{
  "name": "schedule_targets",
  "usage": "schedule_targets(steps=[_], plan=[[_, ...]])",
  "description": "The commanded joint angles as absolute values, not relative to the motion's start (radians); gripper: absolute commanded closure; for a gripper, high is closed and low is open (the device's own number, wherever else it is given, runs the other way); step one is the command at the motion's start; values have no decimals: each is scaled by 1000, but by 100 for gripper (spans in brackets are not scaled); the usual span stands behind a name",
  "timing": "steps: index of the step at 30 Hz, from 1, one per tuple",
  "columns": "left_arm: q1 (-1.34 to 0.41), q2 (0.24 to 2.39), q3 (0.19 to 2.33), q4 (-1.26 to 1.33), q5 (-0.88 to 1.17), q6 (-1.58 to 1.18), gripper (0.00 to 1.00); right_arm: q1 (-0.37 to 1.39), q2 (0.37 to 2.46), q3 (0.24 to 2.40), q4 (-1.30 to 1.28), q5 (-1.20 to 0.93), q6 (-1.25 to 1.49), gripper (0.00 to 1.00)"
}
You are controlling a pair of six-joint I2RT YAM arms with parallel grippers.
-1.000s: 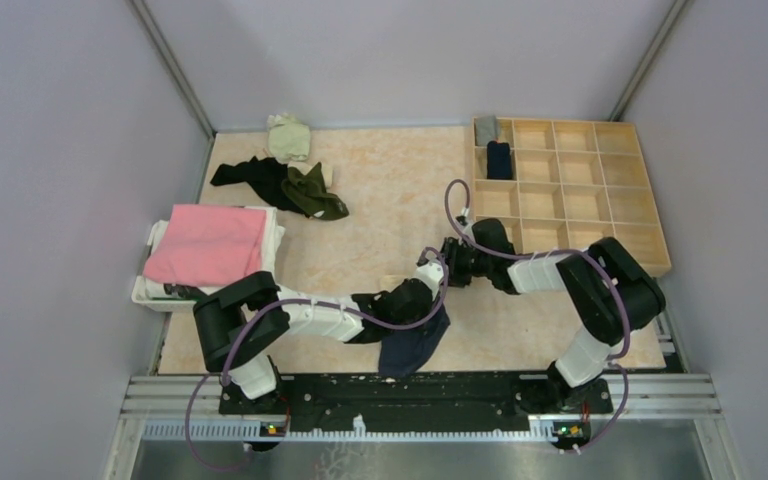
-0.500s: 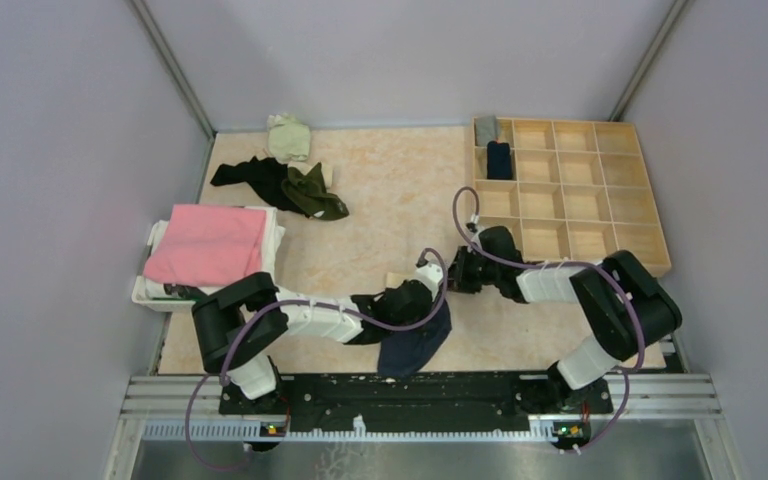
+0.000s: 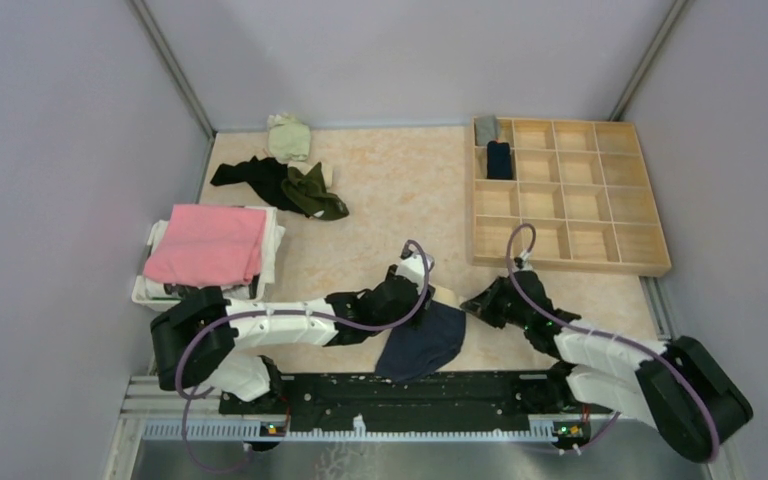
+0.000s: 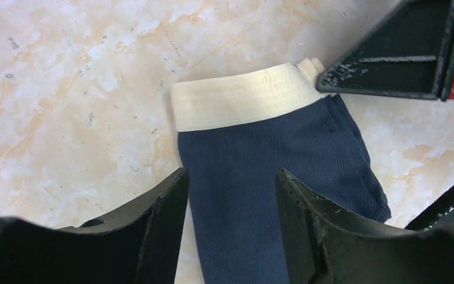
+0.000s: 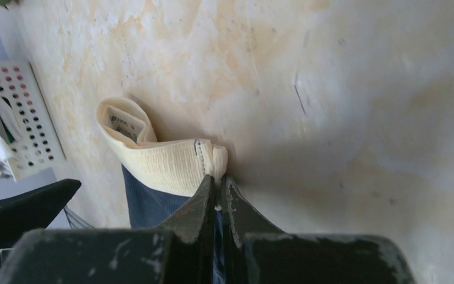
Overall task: Roll the underwear
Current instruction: Fold the underwear at the center of the board.
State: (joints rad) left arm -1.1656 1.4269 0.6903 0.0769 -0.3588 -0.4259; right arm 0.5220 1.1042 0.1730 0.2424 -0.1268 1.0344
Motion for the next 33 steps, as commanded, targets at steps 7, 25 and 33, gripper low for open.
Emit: schedule_targets(steps=[7, 25, 33], plan=[[-1187, 1400, 742, 37, -314, -404, 33, 788, 786, 73, 123, 487, 1536, 100], [-1186, 1406, 632, 38, -343, -490, 50, 787, 765, 133, -29, 551, 1461, 100], [-1194, 1377, 609, 108, -217, -539, 65, 787, 752, 107, -42, 505, 1424, 100]])
